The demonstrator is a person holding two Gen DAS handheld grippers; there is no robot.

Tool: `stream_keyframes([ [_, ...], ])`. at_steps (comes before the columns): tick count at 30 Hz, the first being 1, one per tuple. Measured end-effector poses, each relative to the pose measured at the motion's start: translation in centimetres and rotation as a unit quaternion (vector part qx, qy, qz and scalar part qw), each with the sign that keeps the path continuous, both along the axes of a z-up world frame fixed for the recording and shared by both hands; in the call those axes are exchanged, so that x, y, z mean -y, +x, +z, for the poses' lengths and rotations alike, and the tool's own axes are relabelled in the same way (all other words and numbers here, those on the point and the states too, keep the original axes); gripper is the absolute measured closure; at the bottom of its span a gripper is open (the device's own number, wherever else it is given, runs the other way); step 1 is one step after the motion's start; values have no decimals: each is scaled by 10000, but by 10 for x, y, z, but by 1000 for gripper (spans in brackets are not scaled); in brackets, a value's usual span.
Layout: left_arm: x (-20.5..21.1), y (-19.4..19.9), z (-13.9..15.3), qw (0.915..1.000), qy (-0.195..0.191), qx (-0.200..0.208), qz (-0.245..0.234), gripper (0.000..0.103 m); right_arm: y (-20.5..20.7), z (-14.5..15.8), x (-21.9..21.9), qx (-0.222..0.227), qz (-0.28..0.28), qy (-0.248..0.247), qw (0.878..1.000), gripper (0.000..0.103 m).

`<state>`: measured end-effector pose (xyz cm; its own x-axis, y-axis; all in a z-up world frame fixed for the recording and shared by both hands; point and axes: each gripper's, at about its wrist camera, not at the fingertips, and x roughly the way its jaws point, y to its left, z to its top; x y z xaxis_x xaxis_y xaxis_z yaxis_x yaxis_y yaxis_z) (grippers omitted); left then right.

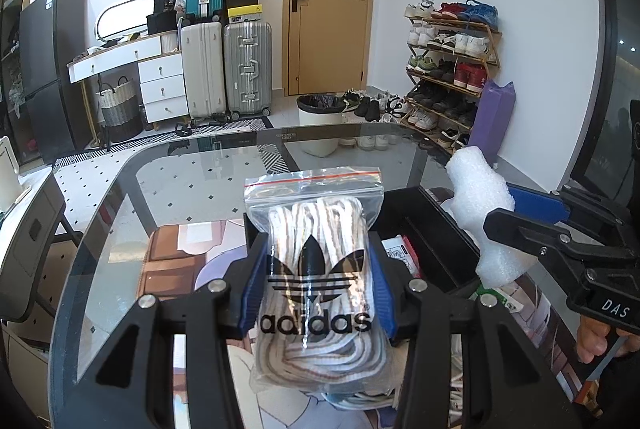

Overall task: Organize soft objects
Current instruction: 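Lower the adidas bag into the box with the left tool while the right tool drops the foam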

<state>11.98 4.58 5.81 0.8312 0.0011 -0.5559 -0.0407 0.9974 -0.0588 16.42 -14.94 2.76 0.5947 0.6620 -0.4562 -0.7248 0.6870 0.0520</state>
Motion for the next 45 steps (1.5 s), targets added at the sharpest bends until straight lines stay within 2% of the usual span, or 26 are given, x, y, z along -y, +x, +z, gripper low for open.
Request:
stream_keyframes([
  [18,7,36,-15,9997,145,-214,-32,58,29,-17,-25,-218,28,-232,9995,67],
  [34,11,48,-31,9990,295,-313,-76,58,48,-39,-40,-448,-61,-374,9983,67],
  [41,12,48,-34,9981,408,-458,-111,55,45,-42,-43,-390,-1,-544,9978,67],
  [42,13,48,-33,9981,397,-470,-97,55,44,-41,-42,-369,-12,-553,9978,65],
  [45,10,42,-30,9986,315,-431,-46,44,41,-36,-36,-366,-29,-510,9980,52],
])
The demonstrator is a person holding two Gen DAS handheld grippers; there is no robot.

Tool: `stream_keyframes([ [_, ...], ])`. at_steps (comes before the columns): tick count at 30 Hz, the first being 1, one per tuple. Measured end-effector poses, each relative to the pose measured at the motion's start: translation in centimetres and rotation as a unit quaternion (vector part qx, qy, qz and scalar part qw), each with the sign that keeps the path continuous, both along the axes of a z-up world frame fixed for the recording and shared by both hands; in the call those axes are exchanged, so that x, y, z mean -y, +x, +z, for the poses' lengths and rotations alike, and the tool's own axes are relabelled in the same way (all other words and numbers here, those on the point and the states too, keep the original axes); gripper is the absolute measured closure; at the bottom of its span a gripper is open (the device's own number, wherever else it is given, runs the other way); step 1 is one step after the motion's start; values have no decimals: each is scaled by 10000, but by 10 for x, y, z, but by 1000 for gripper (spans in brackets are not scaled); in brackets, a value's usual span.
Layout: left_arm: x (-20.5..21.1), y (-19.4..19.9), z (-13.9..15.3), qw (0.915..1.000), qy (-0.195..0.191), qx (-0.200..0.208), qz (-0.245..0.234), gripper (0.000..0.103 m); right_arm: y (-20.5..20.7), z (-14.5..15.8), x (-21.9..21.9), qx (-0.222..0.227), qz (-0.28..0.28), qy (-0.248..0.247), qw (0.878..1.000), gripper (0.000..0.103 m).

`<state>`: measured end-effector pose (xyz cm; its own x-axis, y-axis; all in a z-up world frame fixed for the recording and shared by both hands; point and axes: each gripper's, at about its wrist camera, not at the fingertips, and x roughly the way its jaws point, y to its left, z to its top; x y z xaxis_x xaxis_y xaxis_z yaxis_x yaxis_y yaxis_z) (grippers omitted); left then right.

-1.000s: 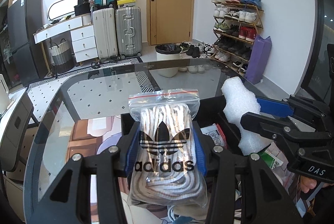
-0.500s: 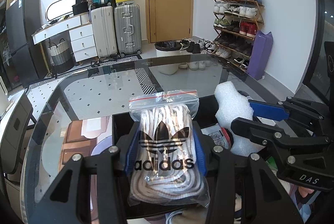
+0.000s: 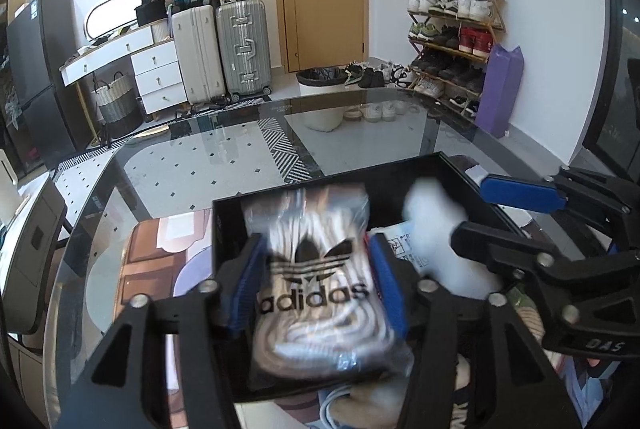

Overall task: Organize soft objects
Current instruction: 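Lower the adidas bag into the box with the left tool while the right tool drops the foam, then move both tools back over the remaining pile of items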

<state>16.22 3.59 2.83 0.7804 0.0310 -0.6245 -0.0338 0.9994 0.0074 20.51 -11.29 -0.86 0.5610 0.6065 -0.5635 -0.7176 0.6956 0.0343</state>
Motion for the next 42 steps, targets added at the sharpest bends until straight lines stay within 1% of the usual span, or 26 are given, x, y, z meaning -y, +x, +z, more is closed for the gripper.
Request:
stream_keyframes([
  [3,-4,-13,5,9999,-99,140,13,38,-6,4,8,94,-63,-95,9999,49],
  [4,-5,-16,6,9998,-118,154,18,32,-9,4,11,101,-74,-109,9999,43],
  [5,-5,-20,7,9998,-132,159,36,22,-11,4,15,67,-76,-119,9999,38],
  [6,-7,-25,8,9997,-146,172,74,16,-14,4,20,37,-83,-104,9999,29],
  [7,-8,-31,10,9996,-167,209,120,7,-17,3,25,30,-95,-74,9999,22],
  [8,-10,-36,10,9994,-188,254,139,4,-21,3,30,18,-115,-35,9999,19],
  [11,-11,-48,11,9992,-193,303,165,2,-34,2,45,137,-286,48,9995,12],
  [12,-12,-52,10,9992,-188,290,182,1,-37,2,49,145,-346,57,9993,9],
  [13,-12,-56,10,9992,-183,288,191,0,-39,2,53,153,-379,80,9991,8],
  [14,-12,-61,9,9992,-181,293,199,0,-42,2,57,147,-408,112,9990,6],
  [16,-12,-68,8,9992,-191,294,197,0,-47,2,64,133,-436,154,9988,1],
  [22,-8,-86,4,9994,-173,273,152,0,-63,-4,71,101,-300,-64,9995,1],
  [25,-5,-91,6,9995,-64,271,144,0,-69,-7,68,70,-198,-110,9997,1],
  [28,-2,-97,6,9995,-44,265,136,0,-74,-11,65,85,-105,-287,9995,1],
  [33,0,-101,3,9996,-48,242,108,0,-76,-18,60,-16,72,-520,9986,1],
  [37,2,-101,-1,9997,-132,196,62,0,-76,-25,55,-128,126,-636,9978,1],
  [42,7,-101,-7,9999,-79,118,-23,0,-77,-33,51,-233,169,-792,9964,1],
])
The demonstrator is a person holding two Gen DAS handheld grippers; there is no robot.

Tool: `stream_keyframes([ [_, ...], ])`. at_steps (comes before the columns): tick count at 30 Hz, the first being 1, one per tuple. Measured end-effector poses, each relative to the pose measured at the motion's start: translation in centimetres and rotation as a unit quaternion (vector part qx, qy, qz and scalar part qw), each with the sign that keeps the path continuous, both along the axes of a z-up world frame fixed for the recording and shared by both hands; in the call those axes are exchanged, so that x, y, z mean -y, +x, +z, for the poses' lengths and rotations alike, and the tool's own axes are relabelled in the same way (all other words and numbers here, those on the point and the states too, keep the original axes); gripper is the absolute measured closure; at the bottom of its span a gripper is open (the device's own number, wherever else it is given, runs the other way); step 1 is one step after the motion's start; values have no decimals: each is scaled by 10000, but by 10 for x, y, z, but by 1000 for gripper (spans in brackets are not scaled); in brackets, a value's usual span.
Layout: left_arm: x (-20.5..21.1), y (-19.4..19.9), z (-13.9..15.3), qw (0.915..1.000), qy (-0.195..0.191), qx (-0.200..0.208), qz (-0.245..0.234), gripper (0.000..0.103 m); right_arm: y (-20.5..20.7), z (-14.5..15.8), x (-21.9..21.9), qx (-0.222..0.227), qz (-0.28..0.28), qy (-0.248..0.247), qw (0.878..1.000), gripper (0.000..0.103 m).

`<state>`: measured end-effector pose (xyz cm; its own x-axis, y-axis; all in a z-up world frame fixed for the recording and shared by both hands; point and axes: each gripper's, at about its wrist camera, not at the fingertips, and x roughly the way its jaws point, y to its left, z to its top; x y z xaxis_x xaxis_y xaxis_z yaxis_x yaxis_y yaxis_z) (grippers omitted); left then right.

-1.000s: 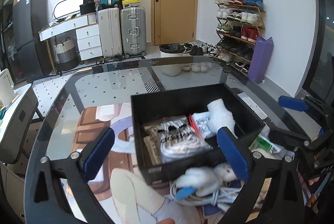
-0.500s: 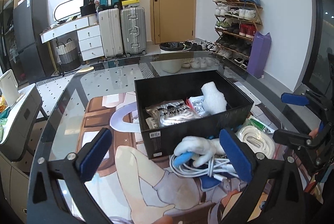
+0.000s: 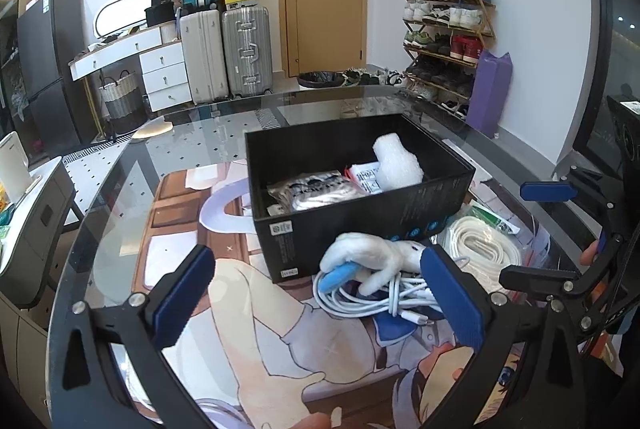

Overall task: Organize soft objects
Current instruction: 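Move both tools back over the remaining pile of items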

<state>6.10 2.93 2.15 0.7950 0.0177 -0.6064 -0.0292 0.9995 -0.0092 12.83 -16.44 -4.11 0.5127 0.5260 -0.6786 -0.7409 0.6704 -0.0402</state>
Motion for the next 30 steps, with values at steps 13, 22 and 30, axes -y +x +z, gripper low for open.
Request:
stream_keyframes([
  [13,2,3,-7,9998,-33,-166,-111,0,8,-20,-4,-182,-64,-384,9991,1],
  [22,5,3,-6,9997,32,-178,-170,0,11,-25,-6,-280,-94,-471,9985,1],
  [30,5,4,-6,9997,44,-204,-141,0,10,-31,-11,-157,-159,-682,9974,1],
])
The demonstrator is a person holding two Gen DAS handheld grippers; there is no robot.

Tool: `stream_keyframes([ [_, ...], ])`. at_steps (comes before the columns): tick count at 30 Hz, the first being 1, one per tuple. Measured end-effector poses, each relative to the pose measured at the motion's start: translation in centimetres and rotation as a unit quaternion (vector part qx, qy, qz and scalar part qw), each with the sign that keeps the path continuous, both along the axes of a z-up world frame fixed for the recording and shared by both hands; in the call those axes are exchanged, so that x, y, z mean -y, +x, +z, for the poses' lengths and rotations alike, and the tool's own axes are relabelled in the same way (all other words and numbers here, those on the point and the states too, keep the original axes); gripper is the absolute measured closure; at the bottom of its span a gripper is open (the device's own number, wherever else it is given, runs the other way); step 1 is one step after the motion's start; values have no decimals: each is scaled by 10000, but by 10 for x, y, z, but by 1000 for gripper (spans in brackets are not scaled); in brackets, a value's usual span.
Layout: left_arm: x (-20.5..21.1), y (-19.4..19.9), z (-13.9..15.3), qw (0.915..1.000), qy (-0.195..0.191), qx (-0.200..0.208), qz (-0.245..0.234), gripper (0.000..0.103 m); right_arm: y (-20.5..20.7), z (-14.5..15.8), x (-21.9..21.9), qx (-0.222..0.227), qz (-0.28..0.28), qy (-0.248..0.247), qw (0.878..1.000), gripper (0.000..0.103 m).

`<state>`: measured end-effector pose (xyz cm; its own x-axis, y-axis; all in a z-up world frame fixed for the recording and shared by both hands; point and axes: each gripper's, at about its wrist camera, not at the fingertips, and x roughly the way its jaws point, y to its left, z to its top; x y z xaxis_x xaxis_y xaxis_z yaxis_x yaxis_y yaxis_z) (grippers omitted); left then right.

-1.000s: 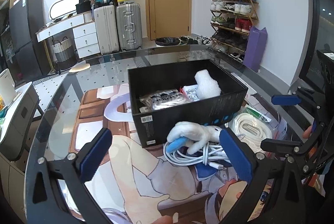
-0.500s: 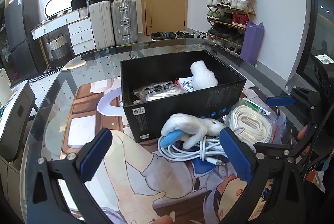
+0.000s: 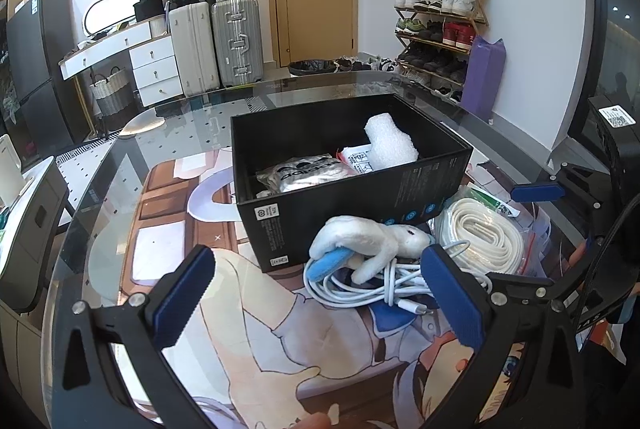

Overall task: Organize soft objects
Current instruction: 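Move both tools back over the remaining pile of items, then grasp the bag of white rope with the right tool while the left tool grasps the white plush toy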

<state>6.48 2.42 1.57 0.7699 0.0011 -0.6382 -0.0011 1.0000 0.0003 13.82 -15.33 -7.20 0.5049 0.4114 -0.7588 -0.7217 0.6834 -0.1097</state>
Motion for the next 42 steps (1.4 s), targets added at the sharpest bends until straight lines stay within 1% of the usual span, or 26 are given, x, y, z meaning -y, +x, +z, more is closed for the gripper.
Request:
stream_keyframes([
  [9,-1,1,0,10000,8,-16,-4,0,-8,-8,-16,101,131,-201,9997,1],
  [15,-2,1,-1,10000,20,-34,-15,0,-9,-12,-18,-22,192,-152,9997,1],
  [19,-3,1,-2,10000,28,-43,-19,0,-2,-14,-16,-341,145,-58,9993,1],
  [26,-3,2,-4,10000,41,-52,-26,0,-3,-13,-16,-286,116,-70,9995,2],
  [28,-3,2,-4,10000,39,-53,-23,0,-5,-11,-16,-214,113,-45,9997,11],
  [29,-3,2,-5,10000,37,-56,-23,0,-5,-10,-16,-163,121,-42,9998,13],
  [31,-3,2,-6,10000,38,-58,-25,0,-7,-10,-16,-106,178,-25,9998,21],
  [32,-3,2,-5,10000,40,-56,-24,0,-8,-10,-16,-83,194,-22,9998,22],
  [37,-3,2,-7,10000,37,-72,-25,0,-11,-7,-15,20,234,-24,9997,40],
  [42,-3,2,-7,10000,39,-68,-25,0,-11,-3,-9,-9,270,73,9996,45],
])
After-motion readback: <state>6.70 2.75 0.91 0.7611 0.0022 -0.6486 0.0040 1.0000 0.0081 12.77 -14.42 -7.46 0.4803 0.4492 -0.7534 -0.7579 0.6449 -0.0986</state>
